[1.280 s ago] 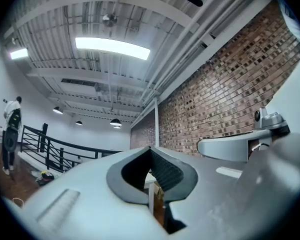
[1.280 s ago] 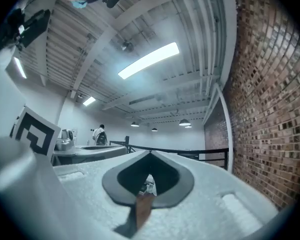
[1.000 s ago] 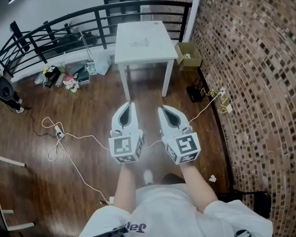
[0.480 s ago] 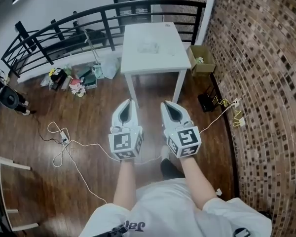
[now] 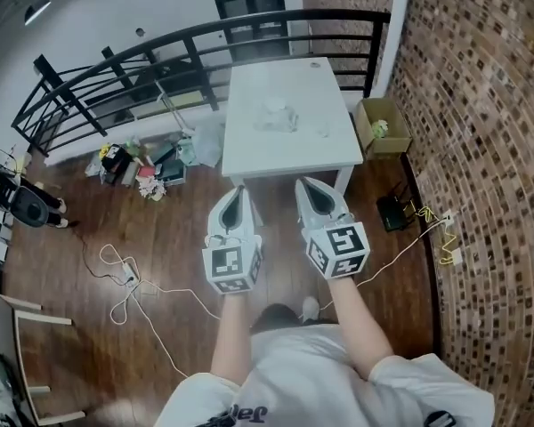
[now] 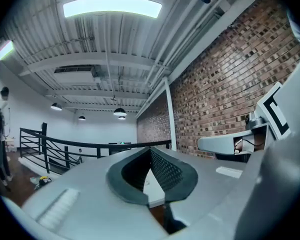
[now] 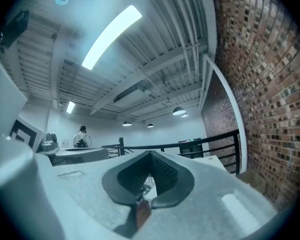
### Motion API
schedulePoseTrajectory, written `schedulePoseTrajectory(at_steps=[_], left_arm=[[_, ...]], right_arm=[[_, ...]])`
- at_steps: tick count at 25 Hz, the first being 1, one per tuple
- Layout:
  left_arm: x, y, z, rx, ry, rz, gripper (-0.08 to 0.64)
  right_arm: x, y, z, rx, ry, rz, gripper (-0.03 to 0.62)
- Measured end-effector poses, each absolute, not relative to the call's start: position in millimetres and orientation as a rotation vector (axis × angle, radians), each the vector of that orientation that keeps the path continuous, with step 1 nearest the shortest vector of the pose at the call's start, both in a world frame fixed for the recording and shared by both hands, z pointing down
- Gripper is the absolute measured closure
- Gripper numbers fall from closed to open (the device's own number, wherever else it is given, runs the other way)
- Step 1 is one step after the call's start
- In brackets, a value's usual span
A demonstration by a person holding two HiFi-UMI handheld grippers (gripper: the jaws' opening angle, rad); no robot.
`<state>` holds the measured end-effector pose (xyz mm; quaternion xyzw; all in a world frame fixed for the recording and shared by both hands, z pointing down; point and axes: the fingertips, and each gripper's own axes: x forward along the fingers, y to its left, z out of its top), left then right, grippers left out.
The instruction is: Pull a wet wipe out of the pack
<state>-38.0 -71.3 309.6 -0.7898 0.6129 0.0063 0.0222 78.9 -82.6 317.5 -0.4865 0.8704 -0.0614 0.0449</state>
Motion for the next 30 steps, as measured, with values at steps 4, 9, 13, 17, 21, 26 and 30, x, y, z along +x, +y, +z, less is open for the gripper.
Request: schedulePoseTrajectory(at_steps=[4,9,13,17,21,26,30], left_arm=[[-49.7,-115.7,331.7,-2.475,1.944,-0.018,0.543],[-50.1,-212.5,337.0,-2.555,1.888,-0.015,0.544],[-52.7,-303.3,316.5,-2.577,1.758,0.043,0.543],[-81.9,-383.0,293.7,-2.566,1.699,0.104,0.543],[-100.6,-427.7,313.2,-2.638,1.651,0.077,0.544],[-96.7,-469.0,356.1,-2.756,1.608,0.013,0.544],[-95.0,-500.5,374.6,-2.785,1.593,-0.019,0.543]], right_arm=[[71.1,-121.5,362.1,-1.501,2.701,-0.347,0.601],[54.6,-206.7,374.4,-1.536,2.718,-0.311,0.601],[49.1,-294.7,361.7,-1.589,2.711,-0.264,0.601],[36.5,-368.8,325.6,-1.627,2.672,-0.152,0.601],[38.4,-411.5,338.2,-1.732,2.619,-0.188,0.601],[71.1,-448.1,376.5,-1.841,2.601,-0.291,0.601],[104.1,-478.9,406.7,-1.910,2.646,-0.319,0.601]])
